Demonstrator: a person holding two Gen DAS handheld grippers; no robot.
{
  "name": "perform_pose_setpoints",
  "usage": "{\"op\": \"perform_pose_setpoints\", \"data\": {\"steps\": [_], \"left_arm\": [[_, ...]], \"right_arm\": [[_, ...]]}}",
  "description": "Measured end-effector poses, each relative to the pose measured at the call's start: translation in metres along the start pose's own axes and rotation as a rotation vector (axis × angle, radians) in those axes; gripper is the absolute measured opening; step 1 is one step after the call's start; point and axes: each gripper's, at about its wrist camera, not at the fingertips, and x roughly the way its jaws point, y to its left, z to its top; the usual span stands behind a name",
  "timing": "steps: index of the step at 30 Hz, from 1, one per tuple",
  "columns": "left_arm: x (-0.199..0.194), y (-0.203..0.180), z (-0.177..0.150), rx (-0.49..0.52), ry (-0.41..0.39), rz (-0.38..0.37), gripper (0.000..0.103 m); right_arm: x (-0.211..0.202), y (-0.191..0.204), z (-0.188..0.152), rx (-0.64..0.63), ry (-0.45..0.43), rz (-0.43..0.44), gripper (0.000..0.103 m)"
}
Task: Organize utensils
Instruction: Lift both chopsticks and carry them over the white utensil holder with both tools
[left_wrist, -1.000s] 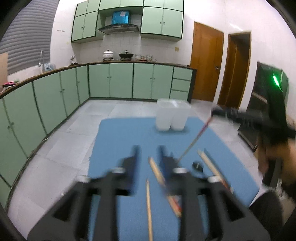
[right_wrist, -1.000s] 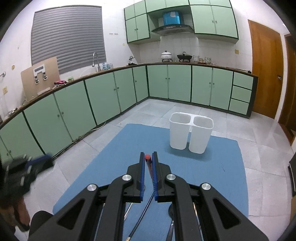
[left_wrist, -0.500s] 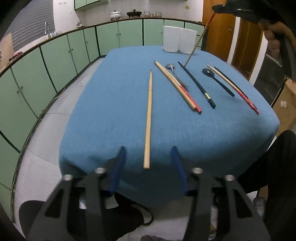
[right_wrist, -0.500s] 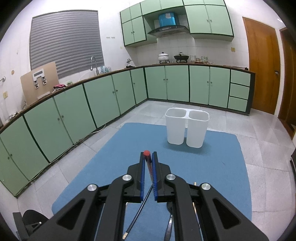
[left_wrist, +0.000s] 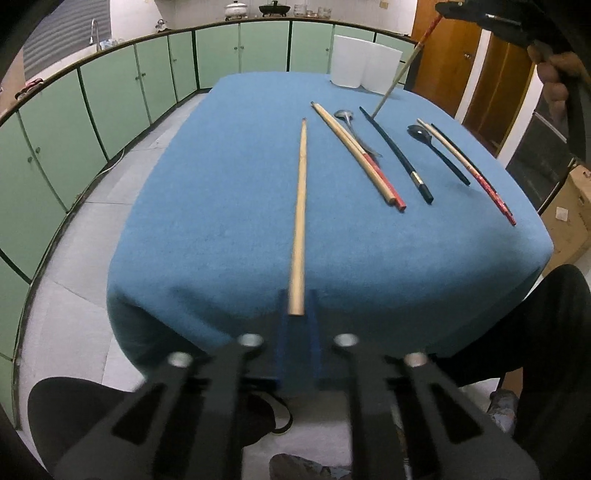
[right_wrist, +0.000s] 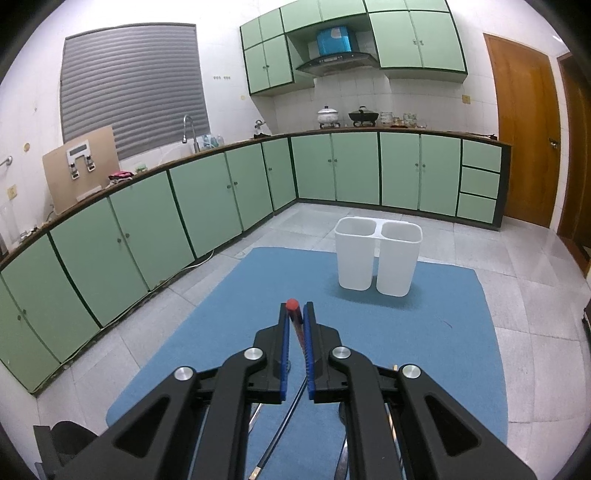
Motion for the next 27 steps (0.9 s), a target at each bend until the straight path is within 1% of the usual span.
{"op": "perform_pose_setpoints", "data": {"steps": [5,8,11,15,18,22,27], "left_arm": [[-0.008,-0.001,0.007,-0.018,-0.027,-0.010,0.006],[-0.028,-0.003,0.022,-0.008,-0.088,-0.009,0.006],[-0.051,-0.004,0.049,0.008,-0.165,-0.020,0.006],[-0.080,-0.007,0.094,0.068,-0.287,-0.020,0.006],[-0.091,-0.009,0.129,0.110,-0.359,-0.024,0.006],[-0.093,-0.010,0.172,0.134,-0.408,-0.051,0.006],[-0.084,-0.013,0.210,0.146,-0.417,-0.094,0.006]], "right_arm": [[0.000,0.001,0.000,-0.004,-0.001,-0.003,0.008],[0.000,0.000,0.000,-0.004,-0.002,-0.007,0.008],[0.000,-0.001,0.002,-0.002,-0.001,-0.006,0.008],[0.001,-0.002,0.005,-0.002,0.002,-0.008,0.007],[0.004,-0.003,0.008,-0.007,0.005,-0.010,0.007],[0.008,-0.001,0.013,-0.018,0.011,-0.007,0.007],[0.014,-0.002,0.023,-0.029,0.022,0.002,0.007]]}}
